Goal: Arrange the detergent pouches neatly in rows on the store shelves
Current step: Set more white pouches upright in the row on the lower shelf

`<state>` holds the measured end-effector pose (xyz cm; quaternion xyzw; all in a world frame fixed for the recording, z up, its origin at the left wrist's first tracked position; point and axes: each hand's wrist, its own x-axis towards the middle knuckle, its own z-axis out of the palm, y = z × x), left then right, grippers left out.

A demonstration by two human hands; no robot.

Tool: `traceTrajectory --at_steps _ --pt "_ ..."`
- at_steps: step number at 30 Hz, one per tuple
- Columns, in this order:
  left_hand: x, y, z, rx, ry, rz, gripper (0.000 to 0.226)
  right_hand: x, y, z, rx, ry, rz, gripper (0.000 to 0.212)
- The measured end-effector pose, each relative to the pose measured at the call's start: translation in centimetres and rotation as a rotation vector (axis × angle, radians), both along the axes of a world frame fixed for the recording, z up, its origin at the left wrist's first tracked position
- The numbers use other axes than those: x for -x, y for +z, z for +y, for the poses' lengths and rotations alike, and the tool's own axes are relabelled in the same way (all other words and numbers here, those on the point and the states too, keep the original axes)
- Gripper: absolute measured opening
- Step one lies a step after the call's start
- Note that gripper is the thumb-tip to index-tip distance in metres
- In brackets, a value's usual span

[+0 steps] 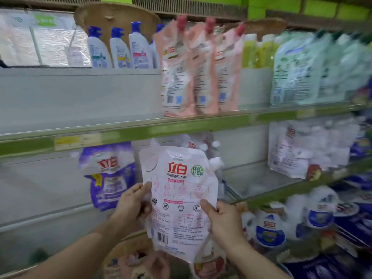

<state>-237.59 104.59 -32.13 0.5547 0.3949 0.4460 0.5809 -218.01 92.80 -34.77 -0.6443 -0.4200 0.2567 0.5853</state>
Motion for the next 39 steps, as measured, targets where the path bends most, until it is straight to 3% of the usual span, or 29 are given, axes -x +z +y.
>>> traceTrajectory --at_steps 9,16,27,31,36,39 --pt "-20.2 0.9 -6.1 0.075 -0.133 -0.047 0.023 -17.4 1.0 -9.4 -0.017 -0.194 0.038 0.041" --pt "-33.2 2.4 -5.9 0.07 -0.212 -0.014 0.022 -27.3 2.2 -10.7 -0.009 -0.36 -0.007 0.047" --pt "-46.6 2.0 5.7 0.007 -0.24 0.118 0.022 -35.7 3.4 -1.5 0.05 -0.453 -0.006 0.041" --pt "-49.6 1.7 11.5 -0.036 -0.182 0.084 0.023 -37.8 3.3 3.6 0.05 -0.435 -0.023 0.033" --pt "-52.4 1.9 16.6 -0.082 -0.15 -0.009 0.028 -39.7 3.6 8.2 0.026 -0.426 -0.108 0.044" --pt "-53.4 1.0 17.7 -0.063 -0.2 -0.059 0.023 -40.4 3.0 9.3 0.069 -0.429 -0.096 0.039"
